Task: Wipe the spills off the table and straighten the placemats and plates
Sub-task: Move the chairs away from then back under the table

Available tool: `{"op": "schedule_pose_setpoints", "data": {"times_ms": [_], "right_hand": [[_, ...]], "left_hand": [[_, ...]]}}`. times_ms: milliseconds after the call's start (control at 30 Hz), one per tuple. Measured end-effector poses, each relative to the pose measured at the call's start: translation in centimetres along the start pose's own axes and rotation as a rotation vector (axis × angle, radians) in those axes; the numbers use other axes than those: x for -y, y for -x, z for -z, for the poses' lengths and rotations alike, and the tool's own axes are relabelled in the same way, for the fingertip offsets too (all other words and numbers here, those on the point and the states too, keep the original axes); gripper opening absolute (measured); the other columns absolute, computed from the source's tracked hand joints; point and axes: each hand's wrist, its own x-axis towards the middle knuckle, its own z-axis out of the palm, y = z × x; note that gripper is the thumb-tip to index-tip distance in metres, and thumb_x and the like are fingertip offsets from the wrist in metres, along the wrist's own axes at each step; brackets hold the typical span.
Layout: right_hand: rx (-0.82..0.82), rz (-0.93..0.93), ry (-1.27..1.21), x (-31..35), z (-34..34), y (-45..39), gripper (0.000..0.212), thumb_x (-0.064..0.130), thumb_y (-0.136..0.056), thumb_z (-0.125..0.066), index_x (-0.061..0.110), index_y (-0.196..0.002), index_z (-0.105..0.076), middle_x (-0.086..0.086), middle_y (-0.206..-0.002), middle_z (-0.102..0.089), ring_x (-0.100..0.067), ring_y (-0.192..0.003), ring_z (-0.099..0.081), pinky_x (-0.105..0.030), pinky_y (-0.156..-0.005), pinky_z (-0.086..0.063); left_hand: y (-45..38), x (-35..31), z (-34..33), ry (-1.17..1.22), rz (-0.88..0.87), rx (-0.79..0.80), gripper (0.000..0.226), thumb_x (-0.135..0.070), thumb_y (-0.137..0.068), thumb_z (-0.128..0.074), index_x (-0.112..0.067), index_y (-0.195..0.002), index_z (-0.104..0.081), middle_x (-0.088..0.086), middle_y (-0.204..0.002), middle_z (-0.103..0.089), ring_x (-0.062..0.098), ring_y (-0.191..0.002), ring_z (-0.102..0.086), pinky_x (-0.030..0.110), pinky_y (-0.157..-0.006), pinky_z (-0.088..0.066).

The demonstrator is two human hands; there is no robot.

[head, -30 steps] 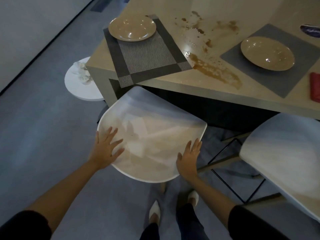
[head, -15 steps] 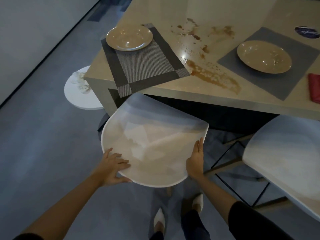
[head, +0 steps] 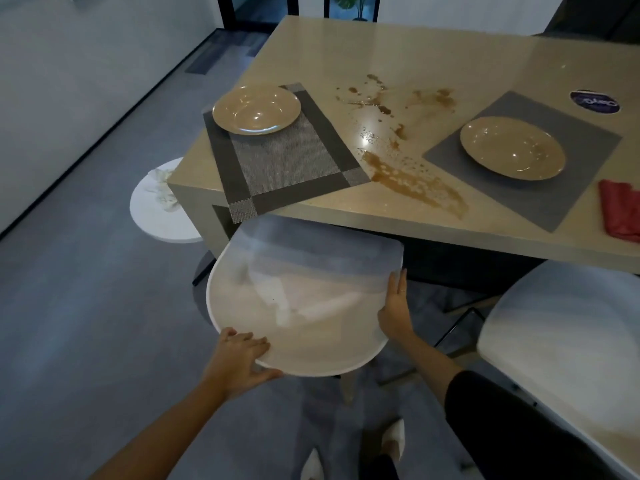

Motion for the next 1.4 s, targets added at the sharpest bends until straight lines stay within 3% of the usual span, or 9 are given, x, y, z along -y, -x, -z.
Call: {"op": "schedule_pose_setpoints", "data": {"times_ms": [333, 433, 500, 600, 733, 867, 1000, 1133, 1400], "right_hand": [[0.065, -0.046, 0.061, 0.0, 0.5, -2.4, 0.076, -0.016, -0.085, -0.038, 0.004, -0.150, -0.004, -0.017, -0.158, 0.009, -0.036, -0.142, -0.021, -0.034, -0.099, -0.042], [0.087, -0.035, 0.128, -0.2, 0.5, -2.7, 0.078, -0.014, -0.086, -0.037, 0.009, -0.151, 0.000, -0.015, -0.157, 0.016, -0.034, -0.139, -0.029, -0.029, -0.078, -0.046], [0.123, -0.024, 0.140, -0.3, 0.7, -2.8, 0.077, -0.012, -0.088, -0.037, 0.011, -0.151, 0.003, -0.014, -0.156, 0.021, -0.034, -0.145, -0.014, -0.034, -0.093, -0.046], [0.186, 0.012, 0.269, -0.5, 0.6, -2.4, 0.067, 0.006, -0.096, -0.035, 0.005, -0.150, 0.004, -0.018, -0.155, 0.023, -0.039, -0.145, 0.010, -0.045, -0.118, -0.017], [0.179, 0.067, 0.368, -0.5, 0.7, 0.2, 0.064, 0.033, -0.100, -0.031, -0.003, -0.148, -0.006, -0.018, -0.157, 0.017, -0.035, -0.144, 0.019, -0.045, -0.118, 0.010], [0.238, 0.122, 0.458, -0.6, 1.4, 1.8, 0.064, 0.045, -0.100, -0.022, 0.003, -0.149, -0.018, -0.015, -0.159, 0.011, -0.033, -0.145, 0.018, -0.047, -0.119, 0.007], [0.255, 0.162, 0.371, -1.3, 3.7, 3.2, 0.091, 0.064, -0.081, 0.004, 0.010, -0.148, -0.025, -0.010, -0.160, -0.004, -0.027, -0.148, 0.005, -0.043, -0.120, 0.002], [0.110, 0.133, 0.283, -3.3, 7.2, 3.6, 0.056, 0.042, -0.100, -0.033, 0.011, -0.146, -0.032, -0.009, -0.157, -0.019, -0.025, -0.147, -0.007, -0.042, -0.120, -0.007], [0.035, -0.037, 0.382, -11.6, 15.5, 2.7, 0.053, 0.034, -0.097, -0.046, 0.007, -0.142, -0.038, -0.016, -0.150, -0.032, -0.035, -0.142, -0.020, -0.047, -0.117, -0.019]], "left_hand": [[-0.4, -0.2, -1.0, -0.024, 0.009, -0.086, 0.076, -0.086, -0.076, -0.028, -0.029, -0.089, -0.078, -0.016, -0.093, -0.075, 0.014, -0.086, -0.071, 0.035, -0.079, -0.042], [-0.6, -0.2, -0.9, -0.036, 0.017, -0.070, 0.073, -0.086, -0.074, -0.032, -0.030, -0.089, -0.077, -0.017, -0.093, -0.074, 0.012, -0.084, -0.070, 0.036, -0.077, -0.042], [-0.7, -0.2, -0.8, -0.039, 0.019, -0.027, 0.072, -0.086, -0.075, -0.031, -0.031, -0.090, -0.075, -0.016, -0.094, -0.073, 0.013, -0.084, -0.069, 0.037, -0.074, -0.043], [-0.9, -0.6, -0.6, -0.057, 0.023, 0.052, 0.073, -0.086, -0.077, -0.024, -0.035, -0.094, -0.074, -0.015, -0.101, -0.072, 0.013, -0.087, -0.068, 0.036, -0.073, -0.044], [-1.9, -2.2, -0.1, 0.022, 0.057, 0.142, 0.088, -0.088, -0.074, -0.008, -0.037, -0.115, -0.067, -0.016, -0.124, -0.064, 0.014, -0.113, -0.060, 0.038, -0.089, -0.037], [-2.7, -4.2, 1.0, 0.163, 0.095, 0.164, 0.105, -0.085, -0.069, 0.012, -0.033, -0.116, -0.066, -0.011, -0.124, -0.064, 0.017, -0.119, -0.055, 0.037, -0.094, -0.034], [-4.8, -5.4, 1.3, 0.468, 0.204, 0.318, 0.065, -0.068, -0.086, -0.025, -0.028, -0.126, -0.059, -0.004, -0.131, -0.060, 0.017, -0.119, -0.055, 0.036, -0.101, -0.040], [-7.7, -7.7, 2.3, 0.609, 0.133, 0.295, 0.046, -0.047, -0.093, -0.042, -0.020, -0.127, -0.058, -0.001, -0.130, -0.060, 0.017, -0.121, -0.054, 0.032, -0.102, -0.042], [-14.0, -17.7, 4.5, 0.788, -0.045, 0.183, 0.031, -0.026, -0.098, -0.048, -0.018, -0.124, -0.060, -0.004, -0.120, -0.060, 0.009, -0.110, -0.056, 0.019, -0.095, -0.042]]}}
